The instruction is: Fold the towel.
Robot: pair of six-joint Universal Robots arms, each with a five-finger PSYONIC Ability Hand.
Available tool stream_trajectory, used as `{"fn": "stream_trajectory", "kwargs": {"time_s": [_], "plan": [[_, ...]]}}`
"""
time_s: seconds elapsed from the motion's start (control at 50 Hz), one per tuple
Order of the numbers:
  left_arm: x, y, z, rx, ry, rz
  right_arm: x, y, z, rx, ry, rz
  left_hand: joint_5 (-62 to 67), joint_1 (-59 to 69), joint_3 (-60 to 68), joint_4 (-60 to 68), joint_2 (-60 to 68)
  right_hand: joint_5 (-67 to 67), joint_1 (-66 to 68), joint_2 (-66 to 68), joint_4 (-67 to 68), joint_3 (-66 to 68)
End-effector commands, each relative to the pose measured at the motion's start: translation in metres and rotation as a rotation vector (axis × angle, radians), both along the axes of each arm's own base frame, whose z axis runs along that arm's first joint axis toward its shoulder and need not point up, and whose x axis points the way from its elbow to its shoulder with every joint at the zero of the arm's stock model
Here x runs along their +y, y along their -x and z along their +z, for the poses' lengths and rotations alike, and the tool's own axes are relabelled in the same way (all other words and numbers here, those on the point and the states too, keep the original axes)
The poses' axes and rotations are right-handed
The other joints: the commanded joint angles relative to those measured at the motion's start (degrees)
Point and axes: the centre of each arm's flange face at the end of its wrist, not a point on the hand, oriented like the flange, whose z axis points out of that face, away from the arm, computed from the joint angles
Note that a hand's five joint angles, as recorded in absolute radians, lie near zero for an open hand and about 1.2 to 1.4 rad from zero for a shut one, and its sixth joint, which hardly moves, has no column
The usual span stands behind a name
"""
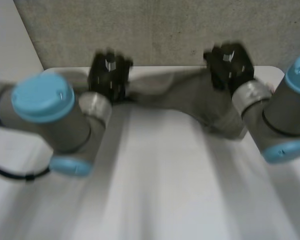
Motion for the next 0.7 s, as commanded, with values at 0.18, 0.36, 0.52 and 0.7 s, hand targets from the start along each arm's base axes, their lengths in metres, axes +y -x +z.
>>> {"fn": "stream_trajectory", "kwargs": {"time_s": [0.18,0.36,0.52,0.7], "plan": [[0.024,-0.079,-0.105,-0.205,-0.255,0.128,0.075,0.033,-0.094,0.227,-0.527,0.177,-16.86,-0.99,-7.87,-6.66,-6.52,-0.19,1.51,1.20,0.81,1.67],[0.025,-0.075,-0.090,-0.181,-0.206,0.119,0.064,0.045,-0.081,0.170,-0.472,0.133,-16.86,-0.99,-7.87,-6.66,-6.52,-38.73,-37.03,-37.35,-37.73,-36.87],[0.029,-0.075,-0.089,-0.174,-0.196,0.116,0.048,0.055,-0.083,0.155,-0.409,0.092,-16.86,-0.99,-7.87,-6.66,-6.52,-40.74,-39.04,-39.35,-39.74,-38.88],[0.029,-0.080,-0.093,-0.180,-0.210,0.126,0.040,0.071,-0.087,0.180,-0.515,0.040,-16.86,-0.99,-7.87,-6.66,-6.52,-57.74,-56.04,-56.35,-56.74,-55.88]]}}
